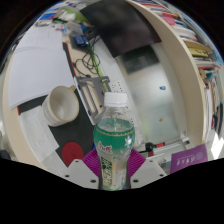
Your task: Pour water
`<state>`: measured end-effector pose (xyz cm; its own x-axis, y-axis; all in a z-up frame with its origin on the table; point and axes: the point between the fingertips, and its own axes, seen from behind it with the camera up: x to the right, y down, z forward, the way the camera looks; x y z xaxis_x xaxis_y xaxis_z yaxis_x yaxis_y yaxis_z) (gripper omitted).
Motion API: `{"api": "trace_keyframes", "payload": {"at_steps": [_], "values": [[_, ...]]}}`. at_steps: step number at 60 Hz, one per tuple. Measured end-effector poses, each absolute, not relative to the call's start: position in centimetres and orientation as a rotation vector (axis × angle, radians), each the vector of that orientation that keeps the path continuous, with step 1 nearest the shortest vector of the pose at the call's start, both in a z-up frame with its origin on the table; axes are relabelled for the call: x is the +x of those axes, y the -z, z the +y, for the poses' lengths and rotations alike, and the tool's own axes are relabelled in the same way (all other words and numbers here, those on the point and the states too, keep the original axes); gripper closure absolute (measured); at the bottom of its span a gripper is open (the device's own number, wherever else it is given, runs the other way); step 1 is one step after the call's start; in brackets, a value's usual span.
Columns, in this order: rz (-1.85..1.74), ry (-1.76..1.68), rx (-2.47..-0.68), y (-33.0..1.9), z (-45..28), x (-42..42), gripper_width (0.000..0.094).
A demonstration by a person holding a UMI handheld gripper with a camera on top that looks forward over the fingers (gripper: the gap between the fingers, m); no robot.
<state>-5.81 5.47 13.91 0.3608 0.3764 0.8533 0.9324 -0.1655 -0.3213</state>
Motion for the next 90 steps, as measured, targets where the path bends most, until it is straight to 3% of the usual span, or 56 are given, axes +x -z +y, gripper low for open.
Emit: {"api": "trace_keyframes", "payload": {"at_steps": [21, 40, 49, 60, 73, 83, 90], "values": [[-1.710, 1.295, -1.271, -14.5, 9.1, -7.6, 0.0626], [-1.829, 1.497, -1.077, -15.0, 10.6, -9.9, 0.0626], [-1.819, 1.487, -1.138, -14.5, 10.5, -9.4, 0.0625], [-1.545, 1.227, -1.406, -16.8, 9.0, -9.4, 0.0626], [-1.004, 0.539, -1.776, -18.3, 6.9, -9.7, 0.0614], [-0.531, 0.021, -1.849, -18.0, 6.6, -10.3, 0.0613], [-0.327, -0.140, -1.822, -16.8, 7.1, -9.1, 0.0612]]}}
